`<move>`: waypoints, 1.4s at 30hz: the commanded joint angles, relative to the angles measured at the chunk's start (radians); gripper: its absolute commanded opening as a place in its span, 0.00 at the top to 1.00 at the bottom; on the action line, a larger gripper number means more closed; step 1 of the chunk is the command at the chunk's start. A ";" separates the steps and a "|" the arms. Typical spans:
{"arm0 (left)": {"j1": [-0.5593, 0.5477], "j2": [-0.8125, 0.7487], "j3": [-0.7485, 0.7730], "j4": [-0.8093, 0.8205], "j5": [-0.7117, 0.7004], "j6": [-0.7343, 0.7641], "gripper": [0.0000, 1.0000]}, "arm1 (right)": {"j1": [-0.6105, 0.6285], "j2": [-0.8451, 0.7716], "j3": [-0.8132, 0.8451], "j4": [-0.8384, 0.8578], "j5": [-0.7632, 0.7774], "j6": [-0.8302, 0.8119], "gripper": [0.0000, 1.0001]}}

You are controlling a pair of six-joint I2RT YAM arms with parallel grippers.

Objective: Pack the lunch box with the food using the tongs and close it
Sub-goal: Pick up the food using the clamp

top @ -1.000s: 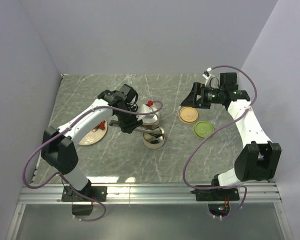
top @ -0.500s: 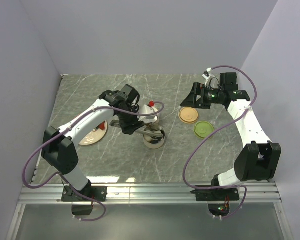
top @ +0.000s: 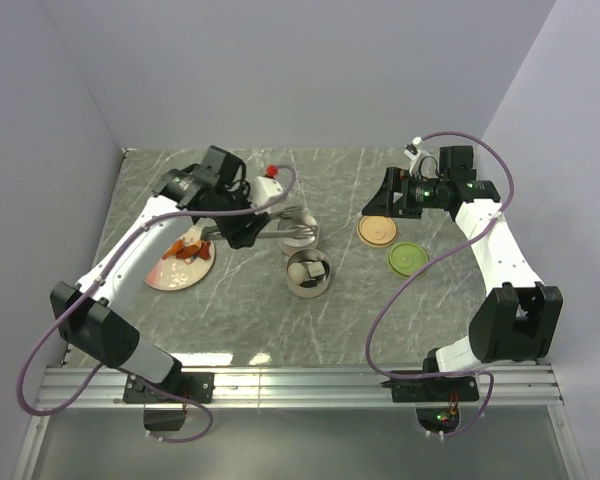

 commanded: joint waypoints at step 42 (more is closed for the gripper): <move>0.519 -0.196 -0.326 0.148 0.203 -0.115 0.43 | -0.053 -0.058 0.008 -0.285 0.470 -0.512 0.04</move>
